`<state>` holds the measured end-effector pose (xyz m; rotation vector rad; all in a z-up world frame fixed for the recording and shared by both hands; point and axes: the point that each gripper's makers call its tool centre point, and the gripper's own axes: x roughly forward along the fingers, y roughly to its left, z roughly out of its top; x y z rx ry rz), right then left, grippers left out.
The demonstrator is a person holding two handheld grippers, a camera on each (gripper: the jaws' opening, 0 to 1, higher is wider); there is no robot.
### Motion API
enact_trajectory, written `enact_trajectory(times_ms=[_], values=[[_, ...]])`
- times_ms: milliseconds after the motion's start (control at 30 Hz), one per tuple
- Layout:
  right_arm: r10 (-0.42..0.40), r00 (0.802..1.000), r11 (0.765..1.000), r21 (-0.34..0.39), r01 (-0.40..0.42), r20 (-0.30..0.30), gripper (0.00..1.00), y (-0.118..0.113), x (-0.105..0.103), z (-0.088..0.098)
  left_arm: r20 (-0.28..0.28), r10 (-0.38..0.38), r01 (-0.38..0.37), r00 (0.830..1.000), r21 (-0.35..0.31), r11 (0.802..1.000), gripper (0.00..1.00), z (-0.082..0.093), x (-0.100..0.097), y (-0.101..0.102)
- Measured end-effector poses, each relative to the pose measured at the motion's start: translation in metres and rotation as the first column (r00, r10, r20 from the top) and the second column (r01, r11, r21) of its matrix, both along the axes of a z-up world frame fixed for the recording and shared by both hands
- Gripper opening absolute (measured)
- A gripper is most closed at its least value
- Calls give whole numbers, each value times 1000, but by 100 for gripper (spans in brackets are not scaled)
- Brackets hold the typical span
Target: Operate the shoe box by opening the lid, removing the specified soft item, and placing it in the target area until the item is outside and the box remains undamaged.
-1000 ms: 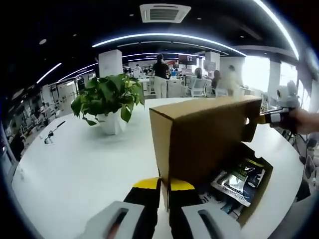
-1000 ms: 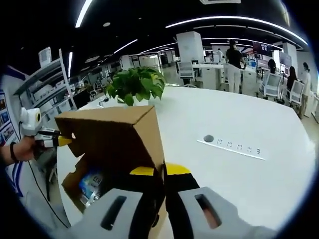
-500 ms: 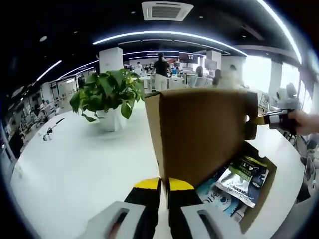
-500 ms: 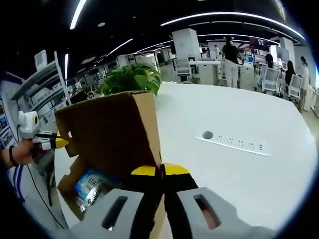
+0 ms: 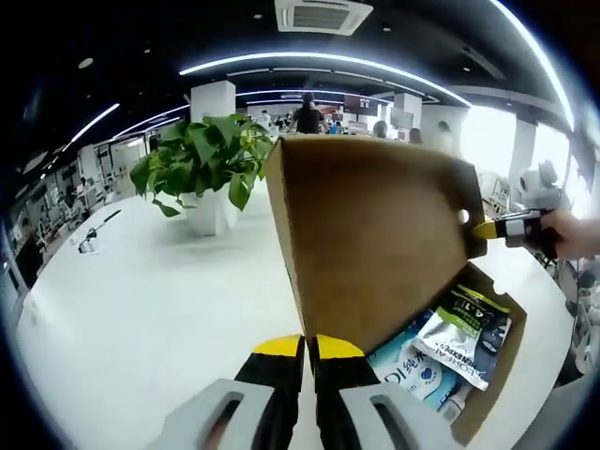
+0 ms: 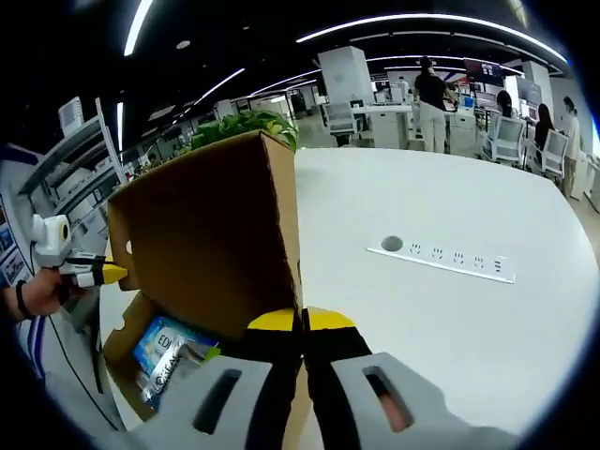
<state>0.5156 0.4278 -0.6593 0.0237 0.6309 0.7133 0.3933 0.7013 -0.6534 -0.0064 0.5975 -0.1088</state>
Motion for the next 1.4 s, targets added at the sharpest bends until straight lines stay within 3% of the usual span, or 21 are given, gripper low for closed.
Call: enact_trajectory(times_ms=[233,1400], values=[[-9,999,1000,-19,8,-35,0,0,-2,-17,-4,4,-4,1000,-1,1000,3,-2,5,1],[-69,993,997,17,71,-101,1,3,11,-34,-48,54,-54,997,2,999,6,-16,31,12]])
